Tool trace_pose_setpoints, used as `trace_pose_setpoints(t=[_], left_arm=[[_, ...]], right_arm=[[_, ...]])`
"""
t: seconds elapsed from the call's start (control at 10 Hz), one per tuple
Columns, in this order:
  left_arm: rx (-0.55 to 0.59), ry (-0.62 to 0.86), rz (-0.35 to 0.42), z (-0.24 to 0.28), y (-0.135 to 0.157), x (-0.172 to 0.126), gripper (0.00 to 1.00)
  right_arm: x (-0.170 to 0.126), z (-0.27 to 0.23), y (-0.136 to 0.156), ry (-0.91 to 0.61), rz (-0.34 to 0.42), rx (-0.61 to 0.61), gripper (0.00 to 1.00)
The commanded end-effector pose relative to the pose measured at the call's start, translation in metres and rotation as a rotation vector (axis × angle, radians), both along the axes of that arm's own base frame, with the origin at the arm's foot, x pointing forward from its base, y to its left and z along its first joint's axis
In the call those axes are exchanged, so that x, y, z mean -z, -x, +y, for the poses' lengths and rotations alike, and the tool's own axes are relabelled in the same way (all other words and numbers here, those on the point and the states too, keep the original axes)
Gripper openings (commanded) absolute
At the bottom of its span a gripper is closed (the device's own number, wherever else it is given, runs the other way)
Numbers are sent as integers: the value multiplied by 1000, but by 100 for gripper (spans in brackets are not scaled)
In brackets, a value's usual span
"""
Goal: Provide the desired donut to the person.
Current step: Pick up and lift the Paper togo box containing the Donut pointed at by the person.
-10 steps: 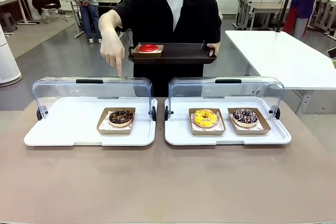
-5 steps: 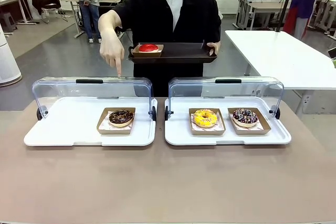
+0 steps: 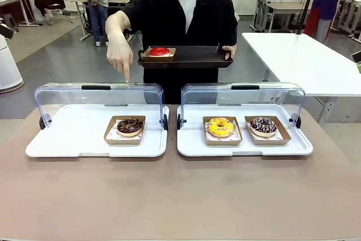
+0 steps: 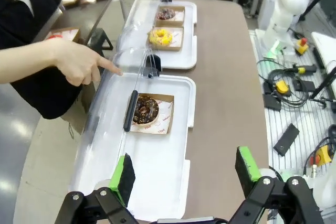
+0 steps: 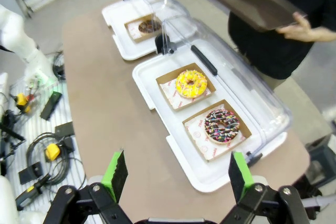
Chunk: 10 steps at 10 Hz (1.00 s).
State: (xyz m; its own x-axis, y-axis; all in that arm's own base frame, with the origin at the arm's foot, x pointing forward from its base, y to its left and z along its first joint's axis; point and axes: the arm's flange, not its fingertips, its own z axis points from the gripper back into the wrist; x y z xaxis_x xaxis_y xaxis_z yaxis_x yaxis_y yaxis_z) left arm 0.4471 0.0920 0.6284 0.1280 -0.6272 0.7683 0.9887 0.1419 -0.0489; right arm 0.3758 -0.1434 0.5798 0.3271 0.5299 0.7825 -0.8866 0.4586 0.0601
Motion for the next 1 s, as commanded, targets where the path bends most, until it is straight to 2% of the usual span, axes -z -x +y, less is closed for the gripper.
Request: trace_pose_setpoints(t=[0.0,0.2,0.4,0.5,0.7,0.9], left_arm=[[67,-179,49,-49,-7,-28,100],[206,-345,125,-112,6,-34,100],[271,-480,156,-162,10,-14,100],[270,-549,143,-184,6,4,100],[231,-670,47,-220,-1,54,100],[248,-743,26,-239,-5,107,100]], right_arm=[[-1,0,-2,-28,-23,-13,100],[-1,0,-2,-28,-23,-13,100],[-1,0,-2,-28,-23,-13,100],[-1,0,-2,-28,-23,-13,100],[-1,0,-2,-28,-23,-13,100],[-1,0,-2,-28,-23,-13,100]])
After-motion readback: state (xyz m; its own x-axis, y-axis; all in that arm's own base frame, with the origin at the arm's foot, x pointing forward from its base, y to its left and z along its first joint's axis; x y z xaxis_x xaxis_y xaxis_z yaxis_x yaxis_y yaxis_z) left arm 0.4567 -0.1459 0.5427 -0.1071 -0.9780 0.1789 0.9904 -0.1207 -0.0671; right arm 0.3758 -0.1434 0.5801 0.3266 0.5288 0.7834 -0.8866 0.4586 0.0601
